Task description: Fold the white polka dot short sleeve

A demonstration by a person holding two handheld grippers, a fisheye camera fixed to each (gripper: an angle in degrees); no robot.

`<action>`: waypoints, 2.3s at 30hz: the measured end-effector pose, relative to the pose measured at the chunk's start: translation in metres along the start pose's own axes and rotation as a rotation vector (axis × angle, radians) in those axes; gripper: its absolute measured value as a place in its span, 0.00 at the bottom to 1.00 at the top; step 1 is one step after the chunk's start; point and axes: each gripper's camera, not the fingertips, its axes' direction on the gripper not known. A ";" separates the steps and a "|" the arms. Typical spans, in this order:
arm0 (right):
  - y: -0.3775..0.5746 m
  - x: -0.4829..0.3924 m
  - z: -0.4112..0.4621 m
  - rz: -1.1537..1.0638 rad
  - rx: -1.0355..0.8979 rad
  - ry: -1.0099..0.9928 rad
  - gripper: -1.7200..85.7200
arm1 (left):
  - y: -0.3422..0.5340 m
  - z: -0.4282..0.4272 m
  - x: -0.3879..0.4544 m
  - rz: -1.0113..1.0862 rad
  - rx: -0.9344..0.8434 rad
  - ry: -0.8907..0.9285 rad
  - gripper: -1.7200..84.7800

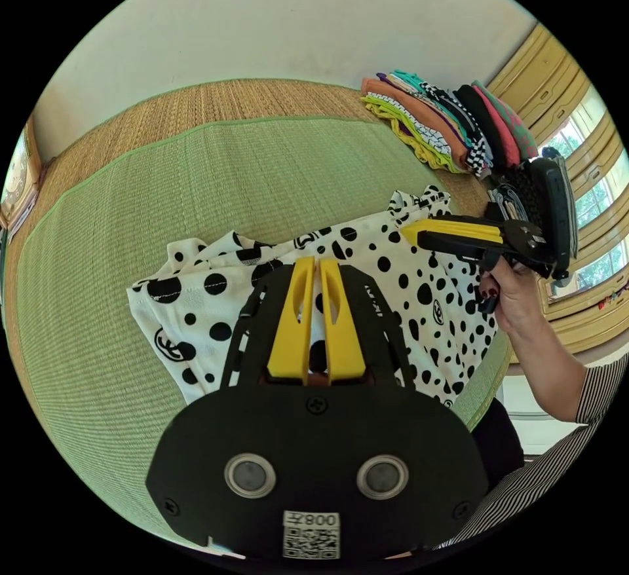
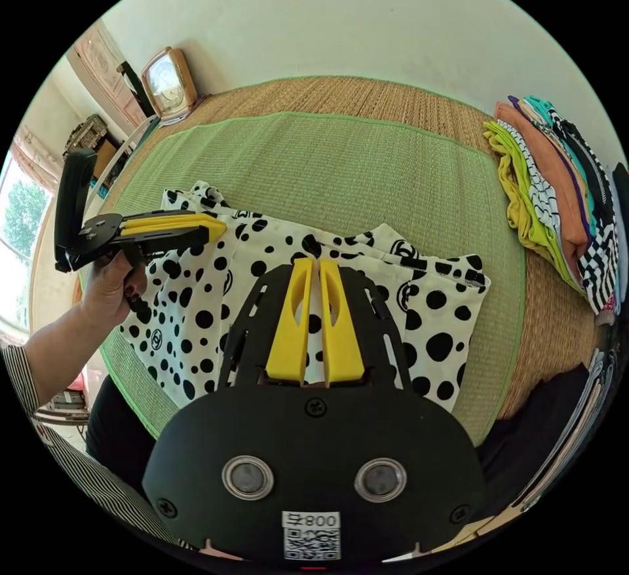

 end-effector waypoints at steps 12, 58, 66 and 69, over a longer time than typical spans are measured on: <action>0.010 0.024 0.004 0.051 0.022 -0.025 0.01 | 0.009 0.018 -0.025 -0.033 -0.017 -0.018 0.03; 0.270 0.246 -0.135 0.484 0.018 -0.406 0.03 | 0.263 -0.003 -0.082 -0.390 -0.020 0.130 0.05; 0.257 0.247 -0.166 0.431 0.092 -0.461 0.03 | 0.218 0.057 0.081 0.160 -0.046 0.367 0.10; 0.248 0.243 -0.176 0.391 0.093 -0.481 0.03 | 0.191 0.088 0.154 0.366 -0.042 0.378 0.11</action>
